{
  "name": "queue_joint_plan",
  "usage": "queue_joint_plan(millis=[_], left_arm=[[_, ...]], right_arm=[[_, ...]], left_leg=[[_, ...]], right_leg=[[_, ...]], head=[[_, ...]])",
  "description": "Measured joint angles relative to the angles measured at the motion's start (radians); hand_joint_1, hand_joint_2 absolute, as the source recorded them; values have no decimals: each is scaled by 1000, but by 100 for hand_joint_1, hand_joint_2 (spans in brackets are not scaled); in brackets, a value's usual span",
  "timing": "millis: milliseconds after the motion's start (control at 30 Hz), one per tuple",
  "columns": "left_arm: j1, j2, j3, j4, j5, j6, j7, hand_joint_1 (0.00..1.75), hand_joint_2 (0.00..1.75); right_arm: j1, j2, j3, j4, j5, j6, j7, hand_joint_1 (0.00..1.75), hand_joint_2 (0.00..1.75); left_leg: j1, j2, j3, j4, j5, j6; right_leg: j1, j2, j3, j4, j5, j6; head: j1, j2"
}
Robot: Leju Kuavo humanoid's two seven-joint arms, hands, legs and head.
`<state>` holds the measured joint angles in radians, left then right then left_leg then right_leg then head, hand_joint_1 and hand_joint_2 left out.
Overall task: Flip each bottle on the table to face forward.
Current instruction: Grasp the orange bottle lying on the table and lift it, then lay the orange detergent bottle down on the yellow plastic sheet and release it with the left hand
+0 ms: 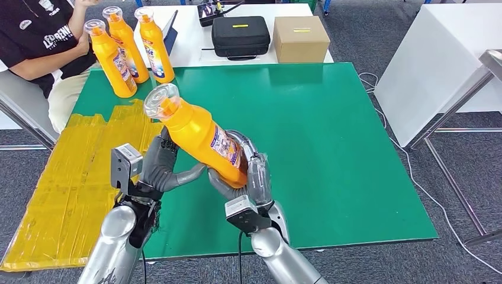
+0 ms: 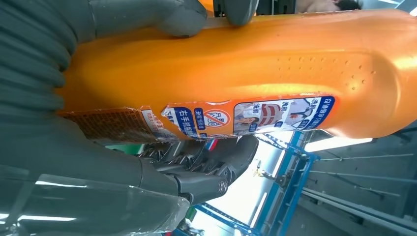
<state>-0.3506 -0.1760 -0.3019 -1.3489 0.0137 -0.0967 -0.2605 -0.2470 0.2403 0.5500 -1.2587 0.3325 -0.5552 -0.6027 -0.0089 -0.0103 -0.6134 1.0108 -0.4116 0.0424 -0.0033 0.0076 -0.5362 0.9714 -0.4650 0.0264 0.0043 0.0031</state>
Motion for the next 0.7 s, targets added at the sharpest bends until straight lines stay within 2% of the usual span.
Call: queue_joint_plan(millis=[200,700], left_arm=[[3,11,23,0,17,-7,-1,0,175],[17,27,46,1,31,-16,0,0,175]], right_arm=[[-41,13,33,71,36,-36,7,175,175],[-111,41,68,226,58,-51,17,175,175]], left_leg=[[0,0,0,0,0,0],[0,0,0,0,0,0]], right_leg=[[0,0,0,0,0,0],[0,0,-1,0,0,0]], head=[[0,0],[0,0]])
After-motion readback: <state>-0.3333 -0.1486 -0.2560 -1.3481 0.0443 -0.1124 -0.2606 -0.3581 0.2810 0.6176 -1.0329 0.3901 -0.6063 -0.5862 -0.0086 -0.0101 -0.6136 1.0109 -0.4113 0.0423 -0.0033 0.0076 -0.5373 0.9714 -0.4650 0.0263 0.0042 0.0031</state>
